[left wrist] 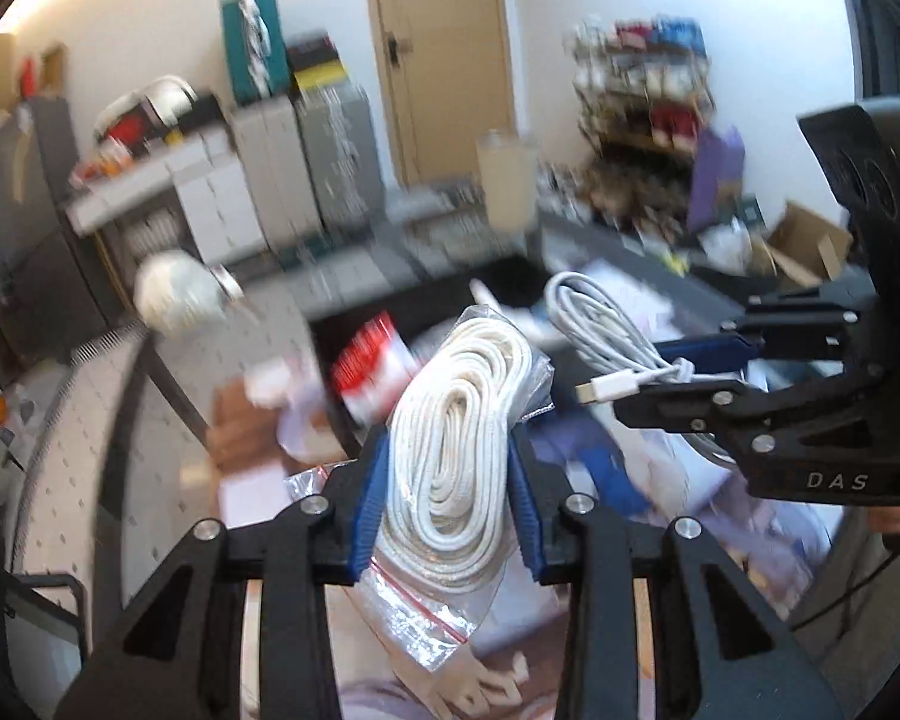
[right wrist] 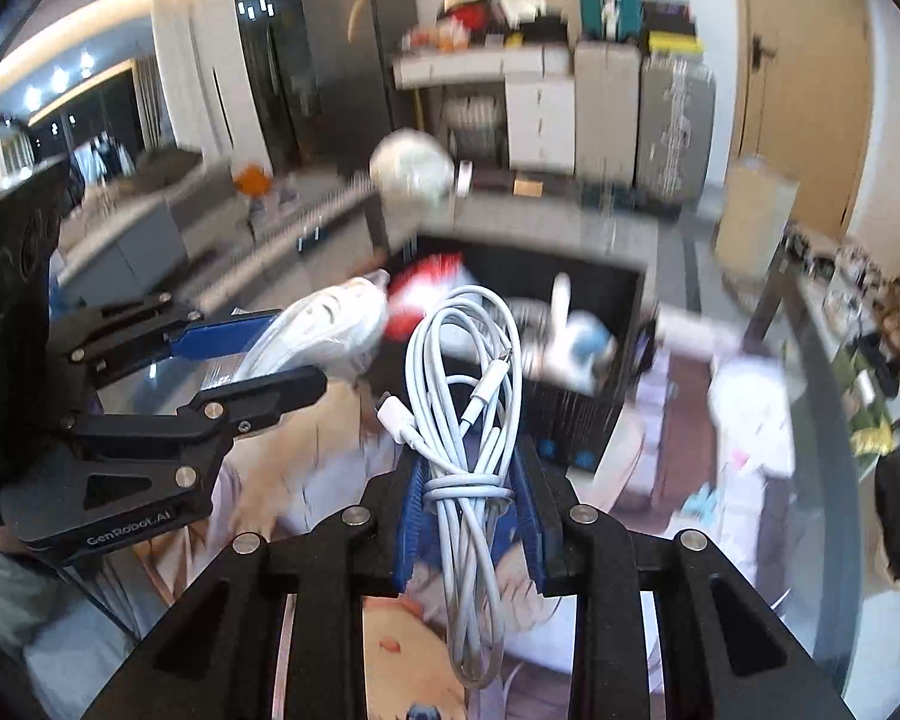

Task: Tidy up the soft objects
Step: 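Lift the white cable and bagged rope up toward the black box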

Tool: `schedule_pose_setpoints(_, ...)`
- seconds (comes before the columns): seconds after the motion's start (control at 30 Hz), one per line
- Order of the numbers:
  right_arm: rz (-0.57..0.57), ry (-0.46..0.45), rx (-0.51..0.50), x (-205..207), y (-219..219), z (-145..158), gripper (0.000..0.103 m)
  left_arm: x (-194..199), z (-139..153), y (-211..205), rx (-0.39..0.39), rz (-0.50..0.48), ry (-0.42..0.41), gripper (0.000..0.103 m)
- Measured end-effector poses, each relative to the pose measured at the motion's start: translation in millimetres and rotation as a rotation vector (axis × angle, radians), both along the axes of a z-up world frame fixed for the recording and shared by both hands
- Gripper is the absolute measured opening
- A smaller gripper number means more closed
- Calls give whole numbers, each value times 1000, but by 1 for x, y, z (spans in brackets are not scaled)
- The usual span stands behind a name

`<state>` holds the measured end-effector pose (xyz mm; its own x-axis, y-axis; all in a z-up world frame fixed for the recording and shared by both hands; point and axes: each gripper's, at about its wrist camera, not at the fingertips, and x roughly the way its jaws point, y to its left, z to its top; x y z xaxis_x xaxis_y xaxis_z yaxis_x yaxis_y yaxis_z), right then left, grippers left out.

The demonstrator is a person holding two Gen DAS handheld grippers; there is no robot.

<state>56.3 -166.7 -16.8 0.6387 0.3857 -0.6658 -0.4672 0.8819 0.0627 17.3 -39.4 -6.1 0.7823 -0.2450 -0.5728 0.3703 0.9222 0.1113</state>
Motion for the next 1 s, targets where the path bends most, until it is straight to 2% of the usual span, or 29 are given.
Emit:
schedule_pose_setpoints(0.1,3,-125,57,-16,-4,18,28,-9,14,5,-24,27,-104,36)
schedule_pose_setpoints(0.23,19,-239,102,-33,-1,36,28,-17,28,13,-47,51,-206,36)
schedule_pose_setpoints(0.37,29,-325,128,-48,2,46,28,-18,32,19,-59,57,-242,36)
schedule_pose_setpoints(0.5,42,-361,135,-55,5,48,28,-18,32,22,-87,51,-236,36)
schedule_pose_setpoints(0.83,21,-369,156,-53,0,48,28,-31,39,21,-109,68,-301,36)
schedule_pose_setpoints(1.0,14,-375,153,-53,-1,46,28,-28,40,24,-124,74,-295,36)
